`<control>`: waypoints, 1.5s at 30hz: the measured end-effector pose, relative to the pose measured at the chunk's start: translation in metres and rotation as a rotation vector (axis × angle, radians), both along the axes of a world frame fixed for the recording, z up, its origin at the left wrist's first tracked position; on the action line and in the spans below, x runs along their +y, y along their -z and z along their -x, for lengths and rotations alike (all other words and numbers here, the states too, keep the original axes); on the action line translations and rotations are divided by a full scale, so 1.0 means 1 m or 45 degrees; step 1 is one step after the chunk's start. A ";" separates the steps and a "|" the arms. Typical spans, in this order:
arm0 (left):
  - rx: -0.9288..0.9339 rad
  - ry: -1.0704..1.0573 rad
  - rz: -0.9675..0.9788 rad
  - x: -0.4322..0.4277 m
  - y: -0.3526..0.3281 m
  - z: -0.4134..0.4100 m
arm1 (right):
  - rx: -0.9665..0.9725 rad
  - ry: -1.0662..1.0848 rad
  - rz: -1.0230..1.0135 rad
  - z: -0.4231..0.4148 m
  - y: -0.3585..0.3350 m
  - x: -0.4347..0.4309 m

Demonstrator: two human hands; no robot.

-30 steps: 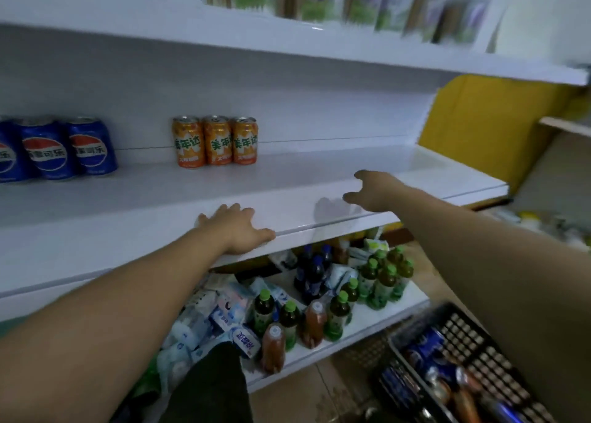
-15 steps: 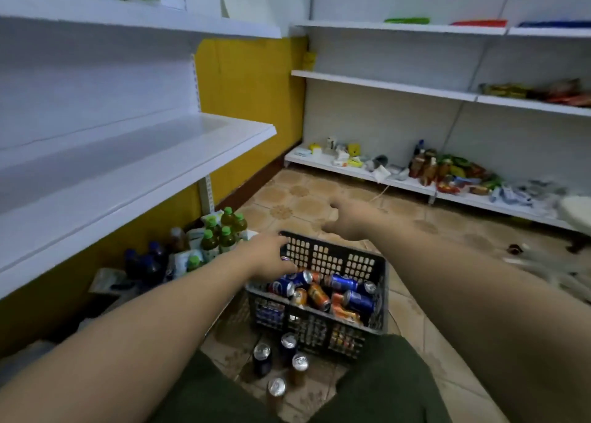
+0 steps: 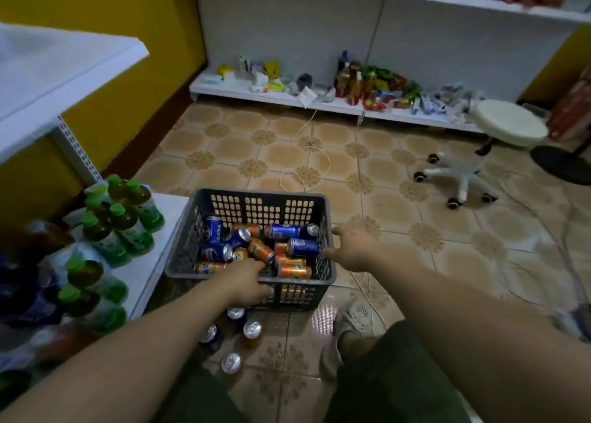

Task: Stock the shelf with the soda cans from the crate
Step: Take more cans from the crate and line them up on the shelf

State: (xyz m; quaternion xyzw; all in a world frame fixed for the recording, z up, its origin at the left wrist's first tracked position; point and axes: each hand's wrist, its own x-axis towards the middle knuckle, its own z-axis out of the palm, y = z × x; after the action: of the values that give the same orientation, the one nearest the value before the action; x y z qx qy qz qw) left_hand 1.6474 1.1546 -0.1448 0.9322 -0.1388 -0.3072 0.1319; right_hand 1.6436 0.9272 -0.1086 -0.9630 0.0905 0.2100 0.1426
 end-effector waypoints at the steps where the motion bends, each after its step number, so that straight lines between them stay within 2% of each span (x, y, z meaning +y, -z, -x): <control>1: 0.030 -0.014 -0.003 -0.002 0.013 -0.008 | 0.022 0.006 -0.011 -0.007 0.014 -0.003; 6: 0.176 -0.088 0.014 -0.010 0.077 -0.058 | 0.192 0.009 -0.117 -0.053 0.095 -0.009; 11: 0.230 -0.020 -0.051 -0.015 0.155 -0.120 | 0.340 -0.029 -0.154 -0.109 0.188 -0.009; 16: 0.371 -0.070 0.019 -0.033 0.232 -0.163 | 0.499 -0.015 -0.241 -0.154 0.277 -0.013; 21: 0.459 -0.028 0.040 -0.052 0.298 -0.188 | 0.616 -0.024 -0.139 -0.174 0.361 -0.017; 26: 0.561 -0.031 0.034 -0.059 0.331 -0.196 | 0.651 -0.019 -0.067 -0.175 0.406 -0.016; 30: 0.601 -0.061 0.061 -0.051 0.335 -0.190 | 0.573 -0.031 -0.067 -0.179 0.400 -0.015; 34: 0.566 -0.153 0.146 -0.042 0.306 -0.180 | 0.407 0.164 -0.349 -0.174 0.357 -0.003; 41: 0.466 -0.325 0.357 -0.018 0.210 -0.144 | 0.095 0.307 -0.725 -0.151 0.232 0.038; 45: 0.296 -0.496 0.631 0.007 0.135 -0.123 | -0.079 0.386 -0.934 -0.137 0.146 0.071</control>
State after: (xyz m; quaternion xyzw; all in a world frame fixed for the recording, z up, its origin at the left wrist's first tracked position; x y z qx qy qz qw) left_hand 1.7701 1.1616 -0.2794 0.8395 -0.0123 -0.3375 0.4257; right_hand 1.7809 0.9986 -0.2551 -0.8298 0.1464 0.1758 0.5090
